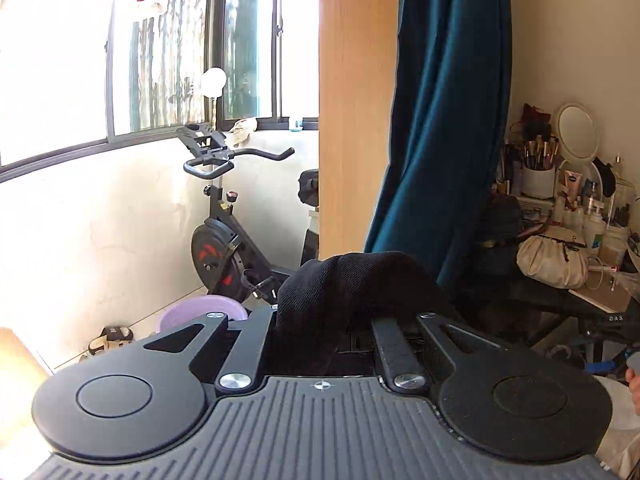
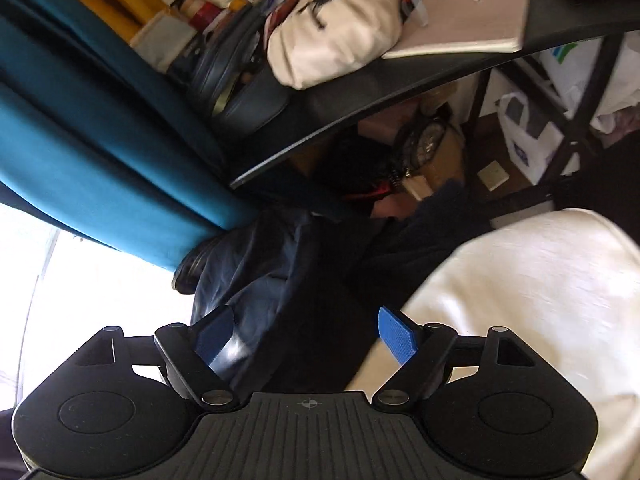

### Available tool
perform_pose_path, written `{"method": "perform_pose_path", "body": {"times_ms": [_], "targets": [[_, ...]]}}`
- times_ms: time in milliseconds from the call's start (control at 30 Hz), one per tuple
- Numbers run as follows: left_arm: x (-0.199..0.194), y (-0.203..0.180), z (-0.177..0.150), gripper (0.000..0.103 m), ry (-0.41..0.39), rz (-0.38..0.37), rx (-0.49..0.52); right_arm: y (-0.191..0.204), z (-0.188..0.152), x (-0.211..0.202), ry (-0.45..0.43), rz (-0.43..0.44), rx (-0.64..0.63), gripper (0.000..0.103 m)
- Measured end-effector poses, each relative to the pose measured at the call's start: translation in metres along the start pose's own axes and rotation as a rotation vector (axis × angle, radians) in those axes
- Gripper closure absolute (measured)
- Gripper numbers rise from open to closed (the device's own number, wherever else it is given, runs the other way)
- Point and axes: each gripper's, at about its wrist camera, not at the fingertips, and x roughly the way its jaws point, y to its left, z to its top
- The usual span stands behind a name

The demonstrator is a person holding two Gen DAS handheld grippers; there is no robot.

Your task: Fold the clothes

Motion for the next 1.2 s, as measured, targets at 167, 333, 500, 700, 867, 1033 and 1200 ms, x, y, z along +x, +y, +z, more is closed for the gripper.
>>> {"method": "perform_pose_path", "body": {"times_ms": [167, 333, 500, 700, 867, 1033, 1200], "targets": [[-0.014, 0.011, -0.006, 0.094, 0.033, 0.039, -0.064, 0.033, 0.009, 0.083, 0.106, -0.130, -0.069, 0.024], [-0.024, 0.020, 0.001, 0.094, -0.026, 0.076, -0.074, 0.058, 0.007, 0.109, 0.159, -0.158, -0.032, 0.094], [-0.022, 0.036, 0.028, 0.094, -0.120, 0.104, -0.141, 0.096, 0.004, 0.061, 0.140, 0.066, -0.023, 0.097], [-0.028, 0.050, 0.082, 0.094, -0.320, 0.126, -0.135, 0.123, 0.005, -0.031, -0.003, 0.345, 0.022, 0.097], [-0.041, 0.053, 0.118, 0.094, -0.476, 0.103, -0.168, 0.142, 0.009, -0.118, -0.207, 0.582, 0.043, 0.098], [-0.039, 0.052, 0.120, 0.093, -0.486, 0.034, -0.182, 0.138, 0.005, -0.188, -0.421, 0.617, -0.063, 0.098], [-0.017, 0.048, 0.084, 0.093, -0.324, -0.013, -0.178, 0.096, -0.020, -0.206, -0.421, 0.471, -0.048, 0.098]]}}
